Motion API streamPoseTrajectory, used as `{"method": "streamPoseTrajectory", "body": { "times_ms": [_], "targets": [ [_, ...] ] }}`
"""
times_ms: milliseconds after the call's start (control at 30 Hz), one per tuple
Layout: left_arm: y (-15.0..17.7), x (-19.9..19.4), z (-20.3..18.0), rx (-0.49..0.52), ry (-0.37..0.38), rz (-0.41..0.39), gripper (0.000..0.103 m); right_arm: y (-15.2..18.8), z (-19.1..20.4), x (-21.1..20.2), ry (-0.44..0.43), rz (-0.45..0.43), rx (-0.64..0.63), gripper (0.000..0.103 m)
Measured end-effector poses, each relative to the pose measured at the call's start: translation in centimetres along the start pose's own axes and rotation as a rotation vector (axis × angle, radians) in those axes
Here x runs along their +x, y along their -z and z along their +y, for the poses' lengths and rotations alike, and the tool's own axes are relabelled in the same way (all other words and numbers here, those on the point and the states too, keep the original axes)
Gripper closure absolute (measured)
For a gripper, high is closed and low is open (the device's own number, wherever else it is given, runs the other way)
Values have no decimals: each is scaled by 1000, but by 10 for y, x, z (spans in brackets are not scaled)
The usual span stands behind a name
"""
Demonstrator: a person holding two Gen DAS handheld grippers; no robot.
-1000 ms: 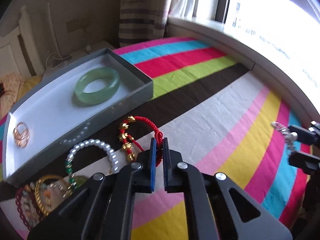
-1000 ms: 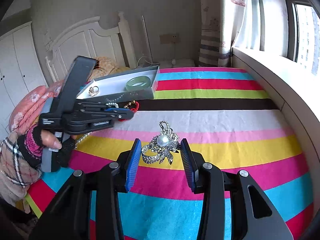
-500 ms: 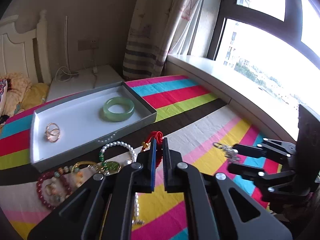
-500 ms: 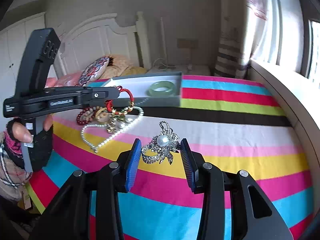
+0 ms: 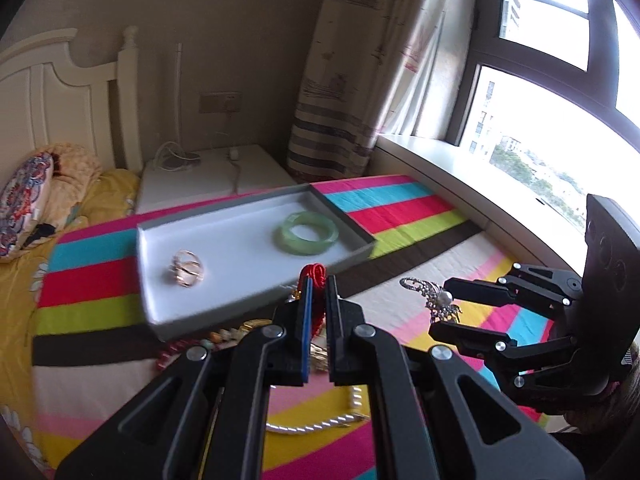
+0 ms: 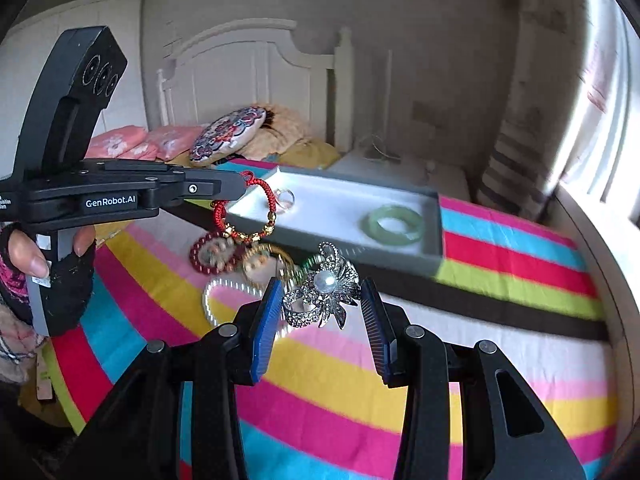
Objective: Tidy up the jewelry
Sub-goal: 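Carry the bracelet and brooch over the tray and open both tools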
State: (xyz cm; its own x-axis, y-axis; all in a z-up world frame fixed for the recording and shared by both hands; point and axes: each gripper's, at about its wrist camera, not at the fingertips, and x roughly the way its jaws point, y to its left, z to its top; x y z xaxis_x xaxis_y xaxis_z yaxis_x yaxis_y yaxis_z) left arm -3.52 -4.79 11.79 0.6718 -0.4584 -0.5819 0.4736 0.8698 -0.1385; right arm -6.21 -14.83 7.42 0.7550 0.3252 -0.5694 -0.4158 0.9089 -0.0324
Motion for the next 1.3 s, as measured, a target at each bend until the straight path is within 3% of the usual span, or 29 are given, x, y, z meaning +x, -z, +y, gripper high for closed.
{"method": "streamPoseTrajectory", "body": {
  "times_ms": [533,767,1133,1167,1200,1300],
  "targets": [
    [-58,44,73,-76,-86,0,98,-78,-13,90,-10,-1,-22,64],
    [-72,93,100,-130,-110,47,98,-79,-19,146,5,71,-20,64],
    [-62,155,121,-146,-156,136,97,-73,-30,203,20,157,1,63],
    [-62,158,123,-146,-166,138,96,-73,-30,204,21,161,3,61],
    [-62,160,123,-148,-178,138,86,-73,-31,205,14,176,6,54],
    [-60,158,126,-160,-208,120,56,-73,-31,201,18,170,-8,54]
  ]
}}
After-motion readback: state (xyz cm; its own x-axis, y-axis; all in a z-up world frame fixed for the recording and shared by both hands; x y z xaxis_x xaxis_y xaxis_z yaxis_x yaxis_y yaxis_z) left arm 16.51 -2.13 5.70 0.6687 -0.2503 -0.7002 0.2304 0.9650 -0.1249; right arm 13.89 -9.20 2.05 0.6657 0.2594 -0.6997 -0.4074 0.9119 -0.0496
